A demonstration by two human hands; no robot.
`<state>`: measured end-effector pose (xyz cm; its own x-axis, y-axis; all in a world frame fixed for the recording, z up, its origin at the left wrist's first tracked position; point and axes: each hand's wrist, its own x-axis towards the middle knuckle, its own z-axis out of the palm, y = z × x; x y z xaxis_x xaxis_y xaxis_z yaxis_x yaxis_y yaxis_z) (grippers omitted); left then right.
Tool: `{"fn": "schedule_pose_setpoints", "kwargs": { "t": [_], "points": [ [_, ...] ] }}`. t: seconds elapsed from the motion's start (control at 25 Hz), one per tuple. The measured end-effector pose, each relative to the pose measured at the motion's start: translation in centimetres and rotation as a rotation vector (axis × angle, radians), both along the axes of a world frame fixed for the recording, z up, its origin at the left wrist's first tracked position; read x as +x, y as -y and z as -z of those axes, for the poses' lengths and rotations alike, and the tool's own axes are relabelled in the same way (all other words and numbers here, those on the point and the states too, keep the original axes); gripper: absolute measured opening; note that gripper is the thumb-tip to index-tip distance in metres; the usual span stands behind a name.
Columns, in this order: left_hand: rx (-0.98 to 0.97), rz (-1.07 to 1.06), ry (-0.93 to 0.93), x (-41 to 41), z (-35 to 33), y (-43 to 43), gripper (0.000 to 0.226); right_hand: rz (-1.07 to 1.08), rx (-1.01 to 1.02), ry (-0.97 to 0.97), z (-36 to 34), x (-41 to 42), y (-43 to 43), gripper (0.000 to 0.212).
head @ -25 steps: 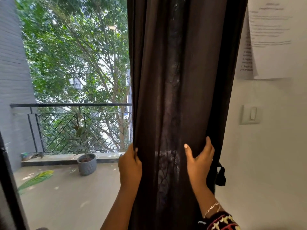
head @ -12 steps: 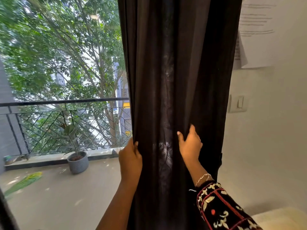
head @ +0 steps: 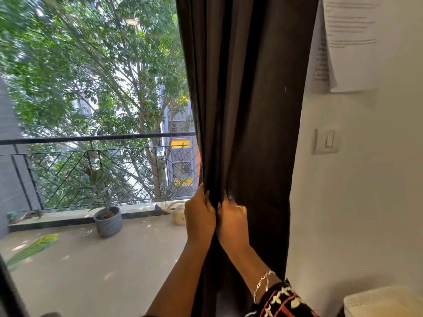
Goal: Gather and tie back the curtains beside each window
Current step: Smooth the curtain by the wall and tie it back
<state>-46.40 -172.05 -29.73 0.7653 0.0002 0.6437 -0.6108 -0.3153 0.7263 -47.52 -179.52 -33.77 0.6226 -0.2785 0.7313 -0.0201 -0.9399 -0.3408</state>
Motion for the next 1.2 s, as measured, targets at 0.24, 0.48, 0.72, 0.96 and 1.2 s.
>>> {"fn": "schedule_pose_setpoints", "kwargs": {
  "t": [0.24,0.48,0.72,0.96,1.2],
  "points": [
    [-0.015,0.085,-0.008,-0.8,0.4,1.7,0.036,-0.452,0.636,-0.153,1.9,-0.8,-0.1,0.029],
    [0.060,-0.025,-0.056,0.9,0.8,1.9,0.027,-0.282,0.301,0.248,1.4,-4.0,5.8,0.027],
    [0.032,0.042,-0.107,2.2,0.9,0.7,0.027,-0.299,1.012,0.151,0.5,-3.5,15.9,0.036],
    [-0.120,0.228,-0.319,3.2,0.6,-1.9,0.025,-0.673,1.019,-0.150,-0.1,1.9,18.4,0.053],
    [-0.203,0.216,-0.440,4.4,0.4,-2.6,0.018,-0.866,0.998,-0.340,-0.9,6.3,19.3,0.046]
  ]
}}
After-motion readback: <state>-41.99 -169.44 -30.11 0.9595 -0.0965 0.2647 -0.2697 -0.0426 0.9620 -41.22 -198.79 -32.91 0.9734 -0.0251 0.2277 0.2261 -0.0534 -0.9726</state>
